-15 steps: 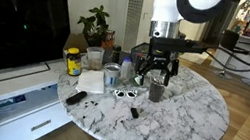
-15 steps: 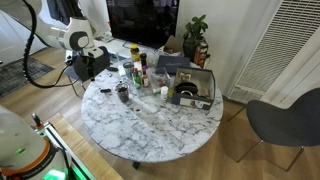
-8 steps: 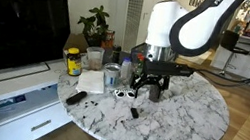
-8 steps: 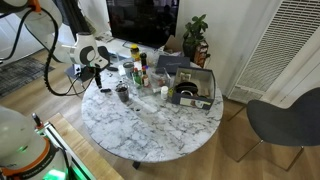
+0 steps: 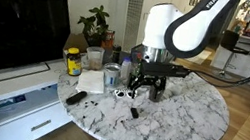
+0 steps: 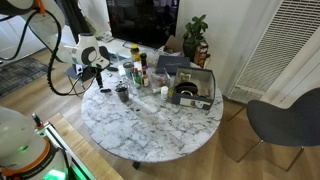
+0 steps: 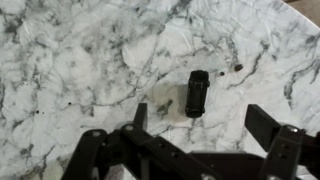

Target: Move the toy car to the right

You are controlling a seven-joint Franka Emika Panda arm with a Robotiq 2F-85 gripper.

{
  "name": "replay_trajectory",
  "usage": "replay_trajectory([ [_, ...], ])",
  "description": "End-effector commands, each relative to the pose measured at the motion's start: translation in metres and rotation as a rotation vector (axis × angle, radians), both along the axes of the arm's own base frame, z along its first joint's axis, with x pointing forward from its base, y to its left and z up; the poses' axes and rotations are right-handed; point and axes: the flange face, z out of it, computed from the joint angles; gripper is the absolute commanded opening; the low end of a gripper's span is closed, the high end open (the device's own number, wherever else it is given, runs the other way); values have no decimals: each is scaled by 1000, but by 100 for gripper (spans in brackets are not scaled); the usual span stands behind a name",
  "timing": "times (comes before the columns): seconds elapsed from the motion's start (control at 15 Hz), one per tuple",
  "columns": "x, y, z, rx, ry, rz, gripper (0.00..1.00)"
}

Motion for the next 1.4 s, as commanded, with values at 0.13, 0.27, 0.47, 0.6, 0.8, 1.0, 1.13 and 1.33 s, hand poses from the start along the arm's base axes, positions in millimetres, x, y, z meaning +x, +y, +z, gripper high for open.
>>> replay_trajectory([
  [0.13, 21, 1, -35, 54, 63, 11, 100],
  [0.27, 24, 2, -50, 59, 85, 11, 100],
  [0.47, 27, 5, -67, 61, 105, 19, 100],
  [0.6, 30, 5, -75, 53, 97, 16, 100],
  [0.8, 35, 4, -81, 41, 82, 6, 100],
  [1.0, 39, 4, -85, 48, 80, -1, 96],
  [1.13, 41, 6, -88, 51, 86, -2, 79],
  [1.33, 42, 7, -92, 49, 96, -9, 62],
])
